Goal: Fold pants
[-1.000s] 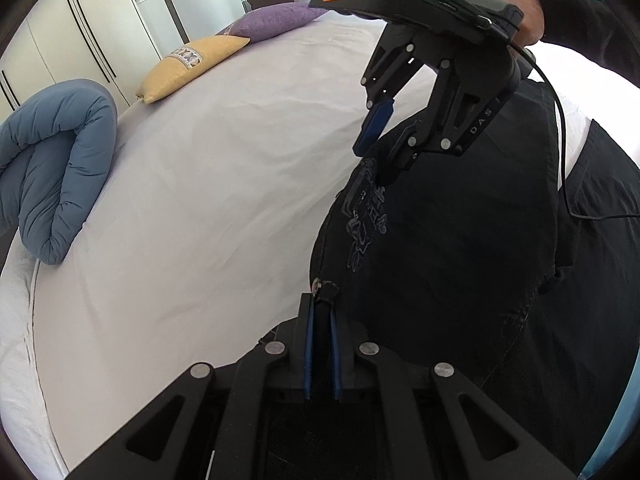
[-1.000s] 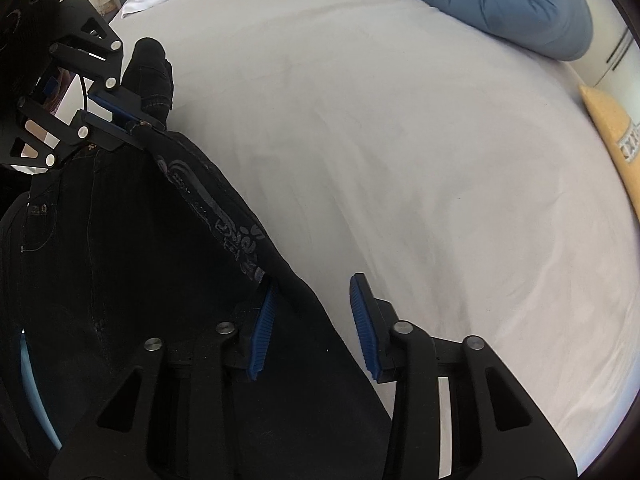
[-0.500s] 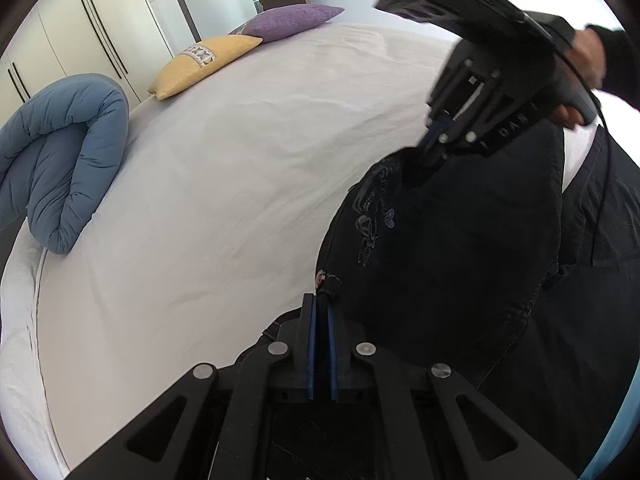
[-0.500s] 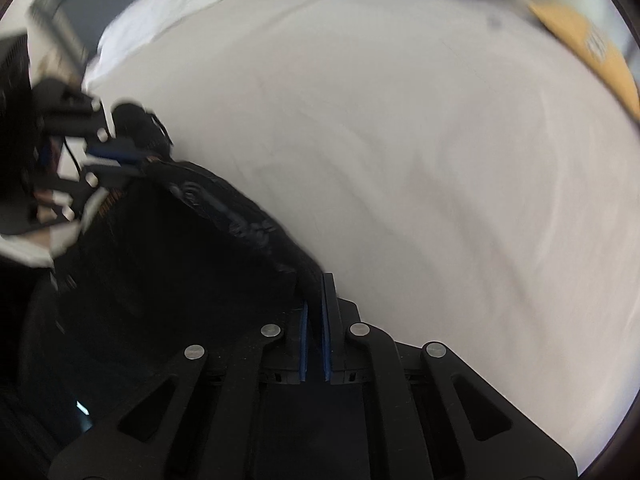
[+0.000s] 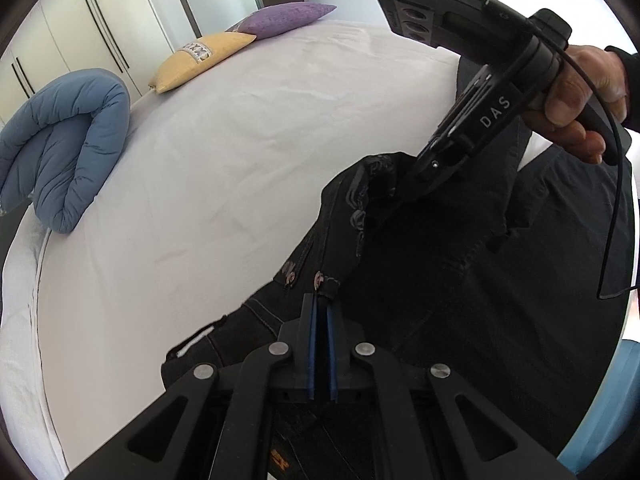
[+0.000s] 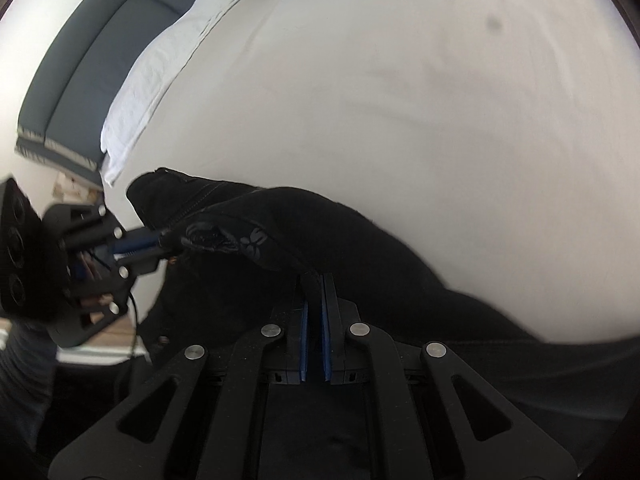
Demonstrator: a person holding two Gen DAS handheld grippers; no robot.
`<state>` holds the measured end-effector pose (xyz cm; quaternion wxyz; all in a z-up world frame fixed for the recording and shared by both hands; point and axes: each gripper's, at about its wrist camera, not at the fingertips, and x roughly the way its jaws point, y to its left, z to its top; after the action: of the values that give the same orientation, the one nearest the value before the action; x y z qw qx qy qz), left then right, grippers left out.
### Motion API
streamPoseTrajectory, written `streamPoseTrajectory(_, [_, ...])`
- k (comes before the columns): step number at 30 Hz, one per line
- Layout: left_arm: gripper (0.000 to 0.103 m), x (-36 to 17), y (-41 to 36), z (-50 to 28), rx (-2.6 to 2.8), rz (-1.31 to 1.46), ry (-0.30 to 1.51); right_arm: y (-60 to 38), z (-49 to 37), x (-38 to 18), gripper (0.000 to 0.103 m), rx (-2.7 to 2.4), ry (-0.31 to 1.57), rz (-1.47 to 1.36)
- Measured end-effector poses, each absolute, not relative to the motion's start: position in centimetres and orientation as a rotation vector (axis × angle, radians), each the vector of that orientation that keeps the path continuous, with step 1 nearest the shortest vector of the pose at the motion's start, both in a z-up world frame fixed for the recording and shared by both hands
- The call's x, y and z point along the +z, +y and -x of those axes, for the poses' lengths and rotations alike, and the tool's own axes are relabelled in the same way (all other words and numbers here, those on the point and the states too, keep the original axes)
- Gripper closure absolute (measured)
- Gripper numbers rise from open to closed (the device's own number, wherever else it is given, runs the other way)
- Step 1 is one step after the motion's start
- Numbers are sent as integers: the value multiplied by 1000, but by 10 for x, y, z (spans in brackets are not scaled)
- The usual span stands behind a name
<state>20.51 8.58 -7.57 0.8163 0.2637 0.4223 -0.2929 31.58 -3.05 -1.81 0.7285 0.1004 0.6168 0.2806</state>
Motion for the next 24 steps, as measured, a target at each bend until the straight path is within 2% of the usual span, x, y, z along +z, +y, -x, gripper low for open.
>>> streamPoseTrajectory(5, [99, -75, 93, -171, -614, -582, 902, 10, -278, -14, 99, 632, 1319, 5])
streamPoseTrajectory(12, [99, -96, 105, -116, -627, -605, 943, 23, -219, -22, 99, 671, 1390, 35])
streamPoseTrajectory(24, [100, -113, 129, -55, -648, -597, 977, 82, -88, -25, 99, 687, 1374, 237])
